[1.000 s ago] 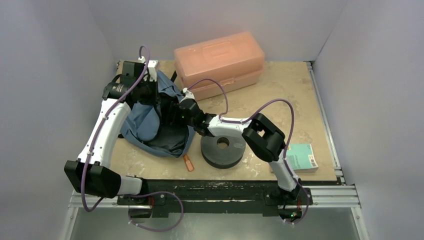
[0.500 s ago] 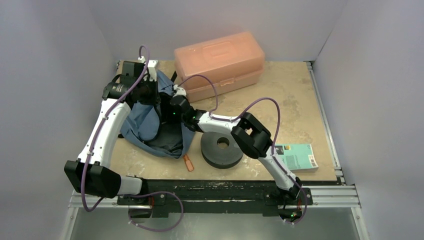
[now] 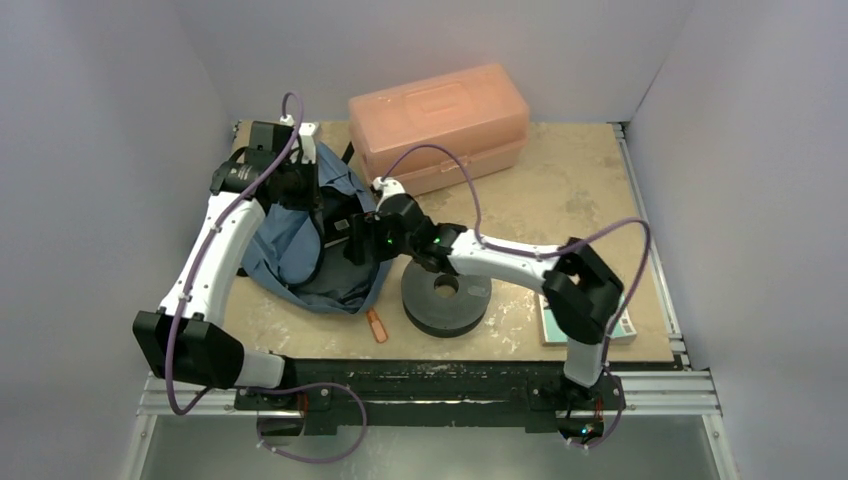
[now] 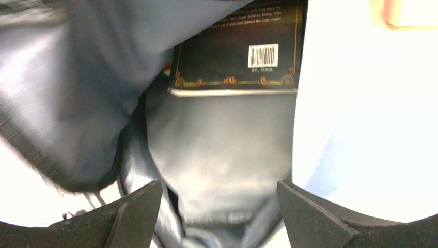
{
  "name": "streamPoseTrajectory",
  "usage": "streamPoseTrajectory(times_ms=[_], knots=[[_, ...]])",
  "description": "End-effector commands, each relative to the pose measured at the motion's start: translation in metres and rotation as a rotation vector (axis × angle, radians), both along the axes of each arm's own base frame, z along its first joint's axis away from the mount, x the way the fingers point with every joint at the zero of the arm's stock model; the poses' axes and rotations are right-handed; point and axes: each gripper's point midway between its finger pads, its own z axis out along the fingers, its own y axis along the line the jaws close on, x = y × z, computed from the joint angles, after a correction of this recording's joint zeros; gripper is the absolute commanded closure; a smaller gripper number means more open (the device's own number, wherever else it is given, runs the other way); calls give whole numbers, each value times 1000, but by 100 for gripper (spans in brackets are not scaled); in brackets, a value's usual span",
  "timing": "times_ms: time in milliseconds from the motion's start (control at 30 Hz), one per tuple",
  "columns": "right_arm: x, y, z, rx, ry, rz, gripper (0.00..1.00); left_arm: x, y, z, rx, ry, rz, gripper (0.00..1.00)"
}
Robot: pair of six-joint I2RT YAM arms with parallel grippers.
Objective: Pack the student bag
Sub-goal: Place the book in the student bag, then adjust the book at the center of the board.
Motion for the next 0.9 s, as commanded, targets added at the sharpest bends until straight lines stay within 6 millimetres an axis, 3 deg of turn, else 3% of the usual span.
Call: streamPoseTrajectory(times_ms=[0,133,267,367,400,500,600,700,767,867], knots=[[-27,-58,34,-146,-114,104,10,12,2,10,-12,-42,25,100],[-36,-106,61,-211,-195,50,1,13,2,7,-9,-30,29,100],[-15,-173,69,-264,-214,-179,1,13,2,5,-9,-20,29,100],[10,-257,59,-267,-104,-537,1,13,1,5,-12,-16,29,100],[17,-299,53,-249,-36,-706,1,13,1,4,-13,-15,27,100],[22,-379,47,-87,56,-959,1,12,-1,5,-21,-14,24,100],[4,-455,43,90,90,-1243,1,12,-2,5,-26,-14,22,100],[-30,-516,47,120,-2,-1549,1,12,-4,6,-36,-14,17,100],[-49,-541,49,81,-68,-1688,1,12,-6,6,-46,-16,11,100],[-71,-571,36,-22,-43,-1836,1,12,-7,5,-53,-11,6,100]])
